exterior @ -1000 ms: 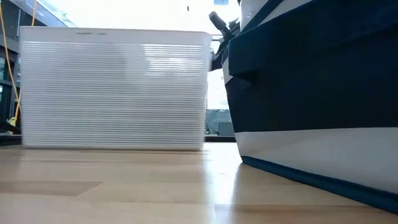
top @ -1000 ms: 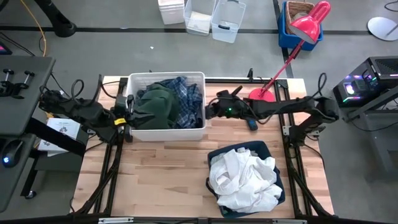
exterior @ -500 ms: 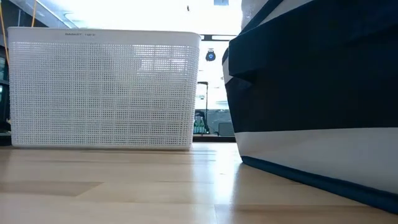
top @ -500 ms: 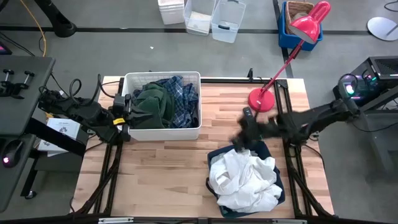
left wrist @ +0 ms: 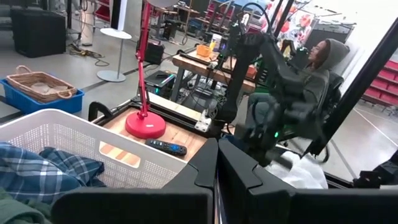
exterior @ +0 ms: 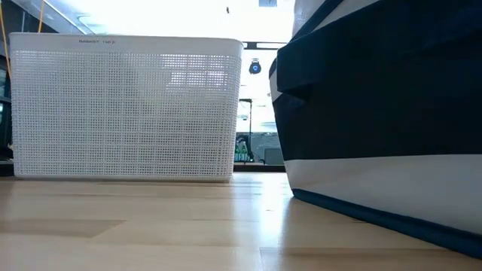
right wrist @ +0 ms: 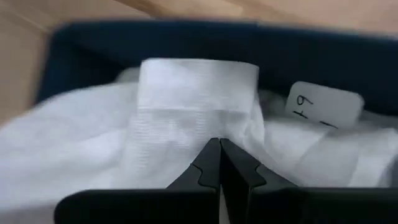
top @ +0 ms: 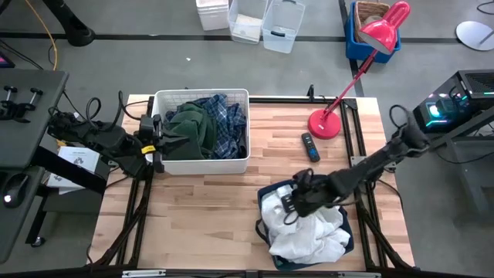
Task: Sort clothes
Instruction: Move the blue laundry bin to the right of the white laundry bin
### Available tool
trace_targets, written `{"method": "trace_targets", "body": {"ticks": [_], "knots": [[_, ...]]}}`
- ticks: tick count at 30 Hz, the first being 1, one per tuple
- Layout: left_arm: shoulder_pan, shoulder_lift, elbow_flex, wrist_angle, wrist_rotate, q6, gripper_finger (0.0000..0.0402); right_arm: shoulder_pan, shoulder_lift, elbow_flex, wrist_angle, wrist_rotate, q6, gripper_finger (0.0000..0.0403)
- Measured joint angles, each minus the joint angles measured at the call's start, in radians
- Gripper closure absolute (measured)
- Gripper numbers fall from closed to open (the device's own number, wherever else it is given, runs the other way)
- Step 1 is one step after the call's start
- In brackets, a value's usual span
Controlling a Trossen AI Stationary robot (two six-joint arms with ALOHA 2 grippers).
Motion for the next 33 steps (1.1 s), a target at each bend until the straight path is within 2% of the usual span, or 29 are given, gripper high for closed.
{"method": "trace_targets", "body": {"ticks": [2,6,14,27,33], "knots": [[0.000,0.000,0.000,0.000,0.000,-0.008,0.0401,-0.023,0.048,0.000,0.020,-0.039,-0.010,0.0403],[0.000,0.000,0.000,-0.001,0.000,-0.019,0.0401,-0.075,0.112,0.000,0.053,-0.042,-0.032,0.0403],[0.000,0.000,0.000,0.000,0.000,-0.019,0.0401,-0.260,0.125,0.000,0.029,0.070,-0.125,0.0403],[0.000,0.000,0.000,0.000,0.000,-0.018,0.0401,-0.728,0.125,0.000,0.234,0.100,-0.683,0.0403],[0.000,-0.011,0.000,-0.002,0.001,0.008,0.0401,-0.905,0.119,0.000,0.360,0.007,-0.844,0.0403]]}}
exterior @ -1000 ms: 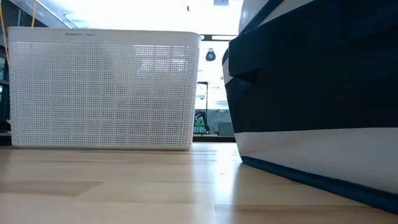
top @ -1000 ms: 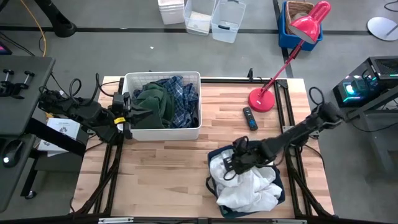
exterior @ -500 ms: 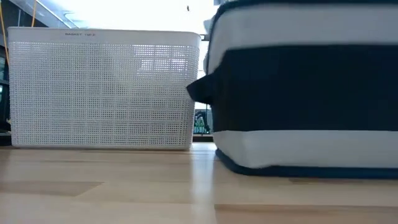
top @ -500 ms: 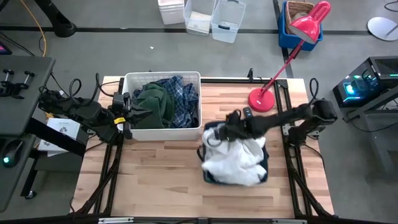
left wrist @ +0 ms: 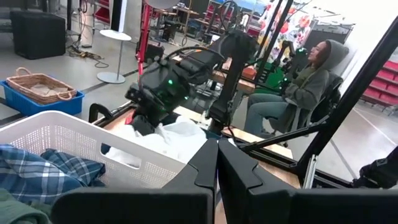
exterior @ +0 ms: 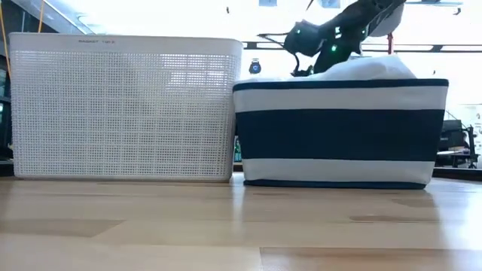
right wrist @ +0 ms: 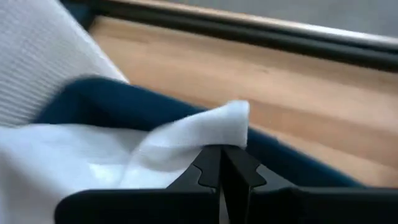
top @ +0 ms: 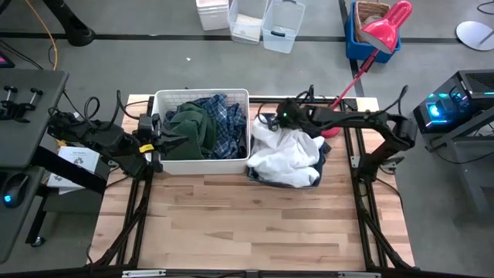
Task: Sort clothes
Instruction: Move the blue laundry bin to the right of the white laundry bin, then adjust the white laundry bin
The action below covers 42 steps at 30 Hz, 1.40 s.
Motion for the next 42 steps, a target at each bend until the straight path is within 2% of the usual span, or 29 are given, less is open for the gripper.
{"method": "trace_targets", "body": {"ticks": [2,8,10,14,18,21,23,26,30,38,42], "knots": [[0.000,-0.007,0.000,0.001,0.007,0.001,0.0401,-0.013,-0.021,0.000,0.037,-0.026,-0.033,0.0403],[0.000,-0.037,0.000,0.001,0.058,-0.001,0.0401,0.007,-0.166,0.000,0.071,-0.011,-0.095,0.0403],[-0.002,-0.031,0.000,0.002,0.082,-0.051,0.0401,0.026,-0.229,0.000,0.067,-0.003,-0.105,0.0403],[-0.077,0.086,-0.038,-0.020,0.198,-0.180,0.0401,0.080,-0.350,0.000,0.056,-0.003,-0.106,0.0403],[-0.199,0.244,-0.055,-0.065,0.242,-0.302,0.0401,0.163,-0.444,0.000,0.007,0.026,-0.097,0.0403],[-0.266,0.350,-0.053,-0.166,0.206,-0.400,0.0401,0.231,-0.487,0.001,-0.044,0.061,-0.067,0.0403],[-0.280,0.425,-0.057,-0.252,0.113,-0.452,0.0401,0.271,-0.504,0.001,-0.069,0.092,-0.046,0.0403],[-0.263,0.501,-0.055,-0.295,-0.027,-0.494,0.0401,0.322,-0.516,0.001,-0.087,0.135,-0.024,0.0403],[-0.190,0.590,-0.070,-0.252,-0.028,-0.435,0.0401,0.367,-0.516,0.001,-0.094,0.168,-0.009,0.0403],[-0.020,0.681,-0.067,-0.082,-0.025,-0.175,0.0401,0.408,-0.516,0.001,-0.092,0.189,-0.008,0.0403],[0.097,0.712,-0.067,0.049,0.038,-0.048,0.0401,0.423,-0.516,0.001,-0.091,0.193,-0.008,0.0403]]}}
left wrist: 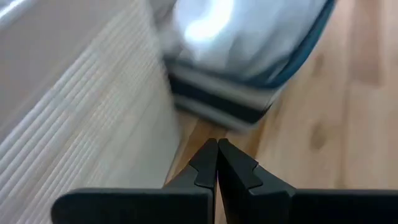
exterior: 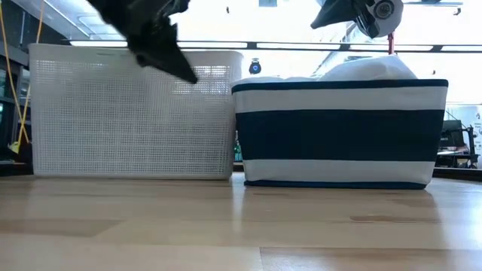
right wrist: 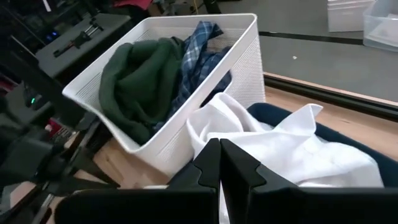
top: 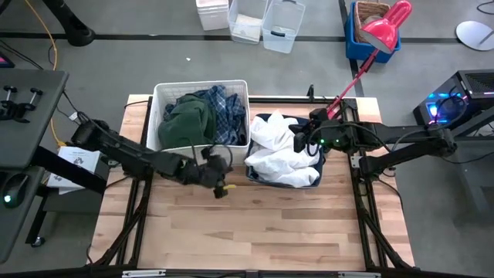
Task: Sort clothes
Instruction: Adjust the white laundry bin
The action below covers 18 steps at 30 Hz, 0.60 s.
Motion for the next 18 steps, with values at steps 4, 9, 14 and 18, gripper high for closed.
{"method": "trace_targets", "body": {"ticks": [4,9,14,18], "knots": [[0.101,0.004,0.001,0.148,0.129,0.110,0.0401,0.022,0.000,0.000,0.000,0.000,0.000,0.0403],[0.145,-0.020,0.000,0.235,0.295,0.077,0.0401,0.051,0.000,0.000,-0.011,0.000,0.012,0.0403],[0.071,-0.083,0.000,0.241,0.257,0.053,0.0401,0.073,0.000,0.000,-0.043,-0.001,0.022,0.0403],[0.023,-0.123,-0.006,0.299,0.173,0.027,0.0401,0.073,0.000,0.000,-0.069,-0.006,0.045,0.0403]]}}
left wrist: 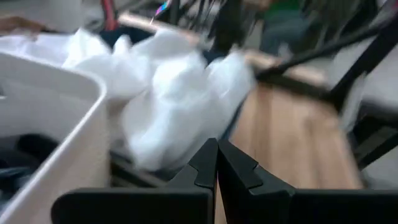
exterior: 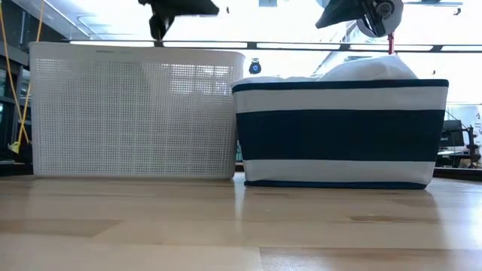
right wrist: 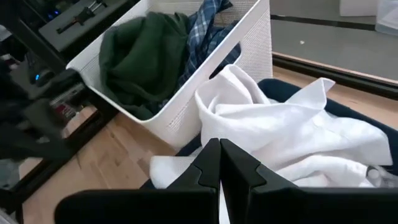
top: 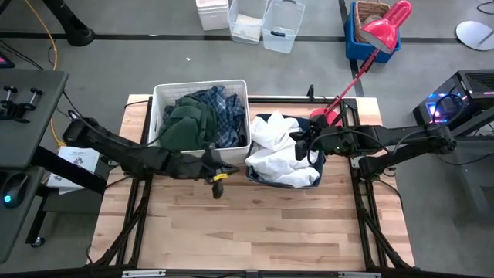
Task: Sort clothes
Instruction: Adjust the white laundry bin, then return to Home Position
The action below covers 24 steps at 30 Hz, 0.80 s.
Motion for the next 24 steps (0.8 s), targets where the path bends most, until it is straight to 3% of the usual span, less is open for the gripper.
{"method": "trace_targets", "body": {"ticks": [2,8,11,16,21,24], "knots": [[-0.021,-0.029,-0.056,0.143,-0.013,-0.020,0.0401,0.000,0.000,0.000,0.001,0.000,0.000,0.0403],[-0.053,-0.172,-0.430,0.893,-0.037,-0.079,0.0401,0.000,0.000,0.000,-0.008,-0.001,0.023,0.0403],[-0.061,-0.254,-0.583,1.111,-0.020,-0.072,0.0401,0.000,0.000,0.000,-0.012,-0.002,0.034,0.0403],[-0.055,-0.404,-0.760,1.156,0.119,-0.083,0.0402,0.000,0.000,0.000,-0.027,-0.003,0.076,0.0403],[-0.040,-0.524,-0.876,1.105,0.129,-0.066,0.0402,0.000,0.000,0.000,-0.045,0.001,0.120,0.0403],[-0.034,-0.579,-0.895,0.981,0.111,-0.047,0.0402,0.000,0.000,0.000,-0.048,0.004,0.131,0.0403]]}}
